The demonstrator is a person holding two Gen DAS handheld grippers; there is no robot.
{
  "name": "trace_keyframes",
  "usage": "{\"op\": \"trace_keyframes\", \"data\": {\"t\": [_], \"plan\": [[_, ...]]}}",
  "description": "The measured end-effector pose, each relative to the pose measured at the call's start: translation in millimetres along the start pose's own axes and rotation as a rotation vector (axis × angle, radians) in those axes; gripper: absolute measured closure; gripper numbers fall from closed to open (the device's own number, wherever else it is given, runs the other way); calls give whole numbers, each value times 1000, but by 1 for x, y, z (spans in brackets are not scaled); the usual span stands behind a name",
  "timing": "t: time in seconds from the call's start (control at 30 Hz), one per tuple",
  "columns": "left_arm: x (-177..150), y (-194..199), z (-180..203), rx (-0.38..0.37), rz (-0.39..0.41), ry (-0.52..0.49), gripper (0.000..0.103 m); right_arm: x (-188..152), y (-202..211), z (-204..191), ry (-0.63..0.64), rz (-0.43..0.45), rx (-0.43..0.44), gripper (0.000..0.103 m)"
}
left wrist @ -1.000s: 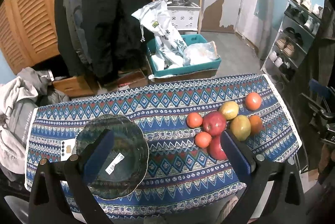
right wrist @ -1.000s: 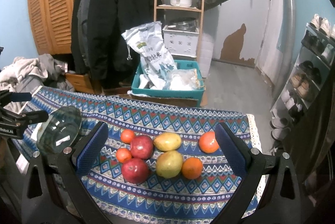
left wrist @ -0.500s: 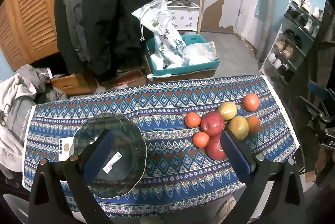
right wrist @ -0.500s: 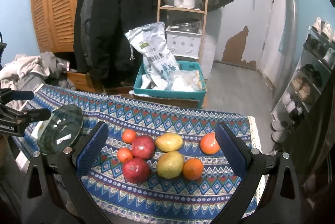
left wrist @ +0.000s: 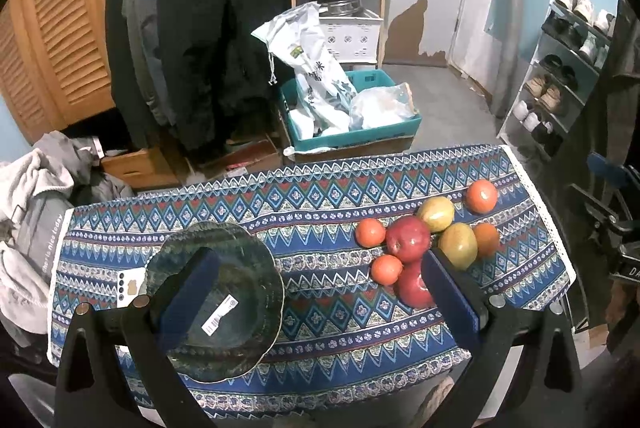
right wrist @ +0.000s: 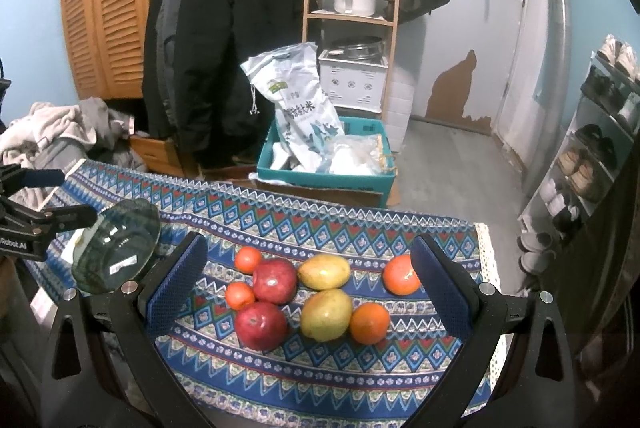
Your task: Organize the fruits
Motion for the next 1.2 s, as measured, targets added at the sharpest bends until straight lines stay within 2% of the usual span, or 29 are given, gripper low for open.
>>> {"op": "trace_keyframes", "data": {"t": [0.23, 0.43, 0.6, 1.2], "plan": [[-1, -1, 1, -7, -5, -1, 1, -2, 1, -2, -4, -9, 8, 3], [2, 4, 1, 20, 22, -14, 1, -1, 1, -1, -8, -9, 4, 3], [1, 3, 3, 37, 13, -40, 1, -1, 1, -1, -9, -14, 3, 3], [-4, -3, 10, -1, -7, -37, 1, -1, 2, 7, -32, -31, 9, 3]]}}
Point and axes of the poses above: each gripper's, at about its wrist camera, not at the fingertips, and y roughly against the way its jaws point, z to its right, x to its top, the point moved 8 cm from there along -y, roughly the way its jaws point, and after that the axes turned 12 degrees about -y, right-handed, at the moved point
